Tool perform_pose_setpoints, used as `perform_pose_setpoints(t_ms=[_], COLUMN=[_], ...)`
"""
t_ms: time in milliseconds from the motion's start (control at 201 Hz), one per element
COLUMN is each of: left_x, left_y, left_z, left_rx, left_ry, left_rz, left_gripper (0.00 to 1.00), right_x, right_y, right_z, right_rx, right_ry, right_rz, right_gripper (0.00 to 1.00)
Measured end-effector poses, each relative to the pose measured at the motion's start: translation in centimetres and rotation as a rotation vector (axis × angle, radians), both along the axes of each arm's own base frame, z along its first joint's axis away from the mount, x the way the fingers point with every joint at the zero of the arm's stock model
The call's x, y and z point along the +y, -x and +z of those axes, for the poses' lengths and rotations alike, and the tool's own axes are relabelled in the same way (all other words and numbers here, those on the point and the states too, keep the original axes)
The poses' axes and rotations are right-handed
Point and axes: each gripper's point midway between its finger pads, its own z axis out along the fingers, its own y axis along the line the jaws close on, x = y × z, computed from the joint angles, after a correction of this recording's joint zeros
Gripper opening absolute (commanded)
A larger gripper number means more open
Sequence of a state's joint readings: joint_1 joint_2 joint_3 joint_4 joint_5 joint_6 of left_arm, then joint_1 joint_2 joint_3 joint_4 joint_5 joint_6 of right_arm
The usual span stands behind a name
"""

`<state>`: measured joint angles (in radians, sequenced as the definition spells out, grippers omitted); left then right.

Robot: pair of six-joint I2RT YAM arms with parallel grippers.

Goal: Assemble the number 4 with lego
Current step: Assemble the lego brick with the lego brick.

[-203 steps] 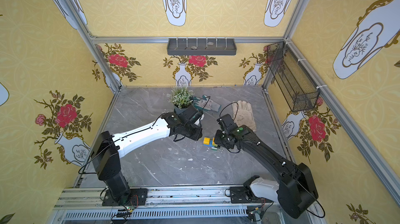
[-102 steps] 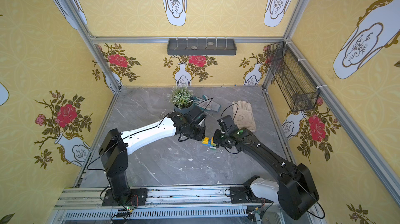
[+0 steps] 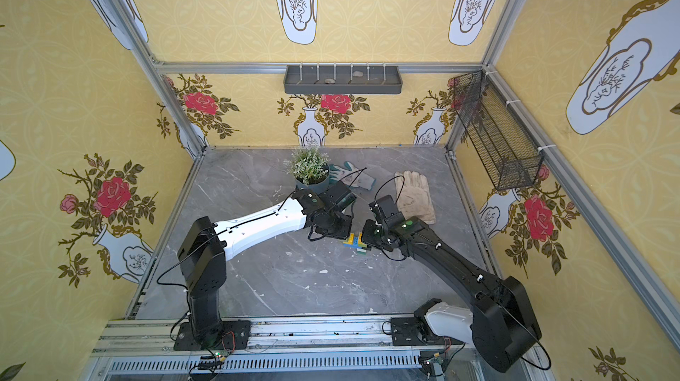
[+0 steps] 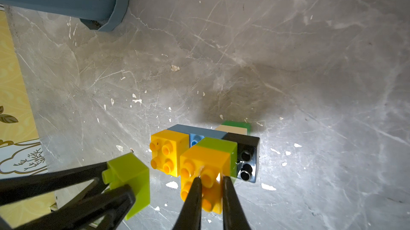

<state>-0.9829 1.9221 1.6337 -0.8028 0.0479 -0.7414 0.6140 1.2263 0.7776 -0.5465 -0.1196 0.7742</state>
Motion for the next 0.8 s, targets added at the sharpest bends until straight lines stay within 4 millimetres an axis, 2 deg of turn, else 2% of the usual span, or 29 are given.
perform_pose_setpoints(t_ms=[438,797], left_x=[-1.1,-0.7], left_y=[-0.4,-0.5], left_z=[-0.5,-0.6], left_rx=[-0.012,-0.022], left_ry=[-0.041,-0.081], left_rz=[0.012,0.027], left_gripper=[0.00,0.00], right_x=[0.0,0.0], right_y=[0.0,0.0], right_z=[0.0,-0.1], right_rx=[-0.004,-0.011], right_ry=[-0.002,-0.007], right_rz=[0.000,0.000], right_gripper=[0.14,0.14])
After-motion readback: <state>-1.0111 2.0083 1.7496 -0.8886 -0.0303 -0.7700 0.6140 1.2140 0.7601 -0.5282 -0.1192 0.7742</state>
